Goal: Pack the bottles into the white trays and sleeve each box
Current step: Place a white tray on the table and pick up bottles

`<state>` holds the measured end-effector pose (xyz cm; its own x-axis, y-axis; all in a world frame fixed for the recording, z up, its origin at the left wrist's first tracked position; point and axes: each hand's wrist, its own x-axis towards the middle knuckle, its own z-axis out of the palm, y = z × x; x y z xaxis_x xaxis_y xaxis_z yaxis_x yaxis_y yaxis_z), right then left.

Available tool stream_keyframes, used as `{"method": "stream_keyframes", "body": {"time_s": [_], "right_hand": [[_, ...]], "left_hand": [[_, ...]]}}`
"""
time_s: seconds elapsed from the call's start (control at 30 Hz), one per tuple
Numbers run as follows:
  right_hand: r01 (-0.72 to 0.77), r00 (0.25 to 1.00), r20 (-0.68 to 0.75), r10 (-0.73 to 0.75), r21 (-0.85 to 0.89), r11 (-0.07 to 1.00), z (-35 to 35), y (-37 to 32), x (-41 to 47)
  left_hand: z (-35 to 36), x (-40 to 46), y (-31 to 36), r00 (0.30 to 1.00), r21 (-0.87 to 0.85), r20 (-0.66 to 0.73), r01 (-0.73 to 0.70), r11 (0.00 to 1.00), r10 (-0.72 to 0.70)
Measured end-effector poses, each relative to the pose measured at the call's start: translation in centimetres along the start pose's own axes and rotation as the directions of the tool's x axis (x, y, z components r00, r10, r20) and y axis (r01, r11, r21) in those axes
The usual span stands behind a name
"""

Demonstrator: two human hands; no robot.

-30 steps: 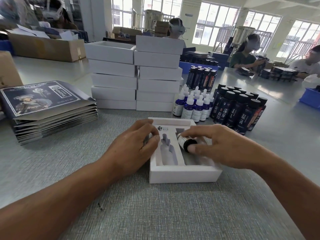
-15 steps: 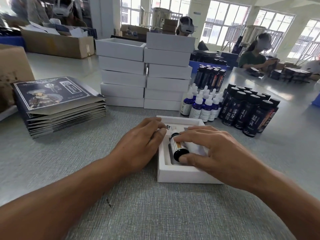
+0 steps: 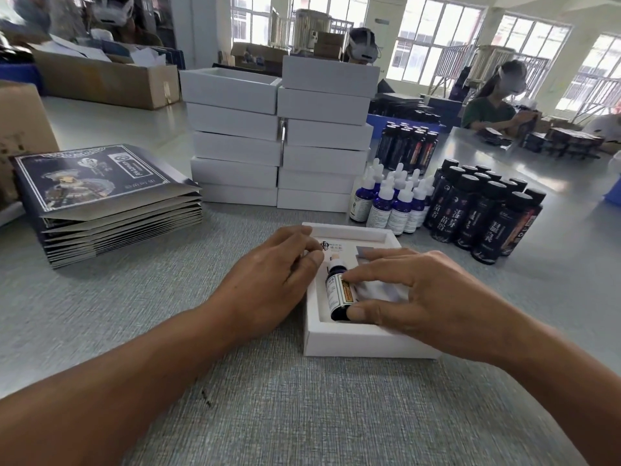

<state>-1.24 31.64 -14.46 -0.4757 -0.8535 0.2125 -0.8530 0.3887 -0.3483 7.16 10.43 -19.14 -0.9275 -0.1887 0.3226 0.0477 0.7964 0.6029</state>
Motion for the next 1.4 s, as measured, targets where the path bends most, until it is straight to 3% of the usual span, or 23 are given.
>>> {"method": "stream_keyframes", "body": {"time_s": [0.13,0.4,0.67,1.0,1.2,1.4], "right_hand": [[-0.004,1.000,0.023,0.004,0.011,1.000,-0.3,-0.2,-0.1],[-0.059,0.993,-0.096,0.063,0.046,0.997,-0.3,0.0,-0.4],[-0.010,0.999,-0.033,0.011,0.014,1.000,0.2,-0.6,-0.1],[-0.055,0.998,-0.017,0.057,0.080,0.995,0.0,-0.9,0.0],[0.020,0.999,0.030,-0.018,-0.059,0.998,-0.4,-1.9,0.2],[-0.019,0.991,0.127,0.037,-0.141,0.990,-0.7,-2.5,0.7]], "left_hand": [[0.1,0.1,0.0,1.000,0.001,0.000,0.005,1.000,-0.005],[0.2,0.1,-0.3,1.000,-0.035,-0.022,-0.005,0.999,0.004],[0.4,0.1,-0.1,0.999,-0.028,-0.030,-0.012,1.000,0.011],[0.4,0.2,0.1,1.000,0.015,-0.022,-0.003,1.000,0.003],[0.5,0.1,0.2,1.000,0.053,-0.017,-0.017,0.998,0.018],[0.6,-0.1,0.3,1.000,0.050,-0.017,-0.015,0.999,0.016]]}}
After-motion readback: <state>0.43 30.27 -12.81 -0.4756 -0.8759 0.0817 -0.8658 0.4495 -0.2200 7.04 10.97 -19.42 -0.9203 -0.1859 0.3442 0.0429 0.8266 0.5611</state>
